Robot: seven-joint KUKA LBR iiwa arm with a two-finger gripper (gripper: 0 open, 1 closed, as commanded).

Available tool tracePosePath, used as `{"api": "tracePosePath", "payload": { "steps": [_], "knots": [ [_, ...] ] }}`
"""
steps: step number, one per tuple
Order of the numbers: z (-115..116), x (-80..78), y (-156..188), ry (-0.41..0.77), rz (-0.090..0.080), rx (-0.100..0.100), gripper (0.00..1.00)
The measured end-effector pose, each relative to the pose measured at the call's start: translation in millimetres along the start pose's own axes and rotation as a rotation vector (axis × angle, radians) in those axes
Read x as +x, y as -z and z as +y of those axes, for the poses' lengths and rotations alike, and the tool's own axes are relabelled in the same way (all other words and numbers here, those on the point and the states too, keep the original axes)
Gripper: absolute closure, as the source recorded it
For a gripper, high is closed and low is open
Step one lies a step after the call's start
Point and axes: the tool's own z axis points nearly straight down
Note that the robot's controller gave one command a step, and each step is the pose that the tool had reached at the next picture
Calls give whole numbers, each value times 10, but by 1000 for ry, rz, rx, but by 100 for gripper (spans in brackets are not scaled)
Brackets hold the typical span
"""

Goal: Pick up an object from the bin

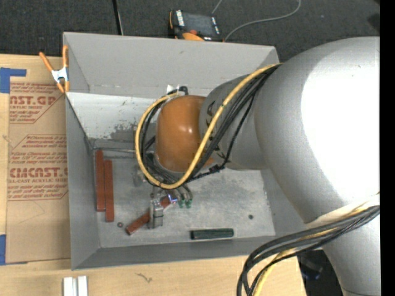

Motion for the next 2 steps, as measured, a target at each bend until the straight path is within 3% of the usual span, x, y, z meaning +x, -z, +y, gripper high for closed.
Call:
{"api": "tracePosePath", "payload": {
  "steps": [1,2],
  "knots": [
    [-34,2,31,-6,0,2,100],
    [-363,102,1544,-24,-8,3,100]
  ]
}}
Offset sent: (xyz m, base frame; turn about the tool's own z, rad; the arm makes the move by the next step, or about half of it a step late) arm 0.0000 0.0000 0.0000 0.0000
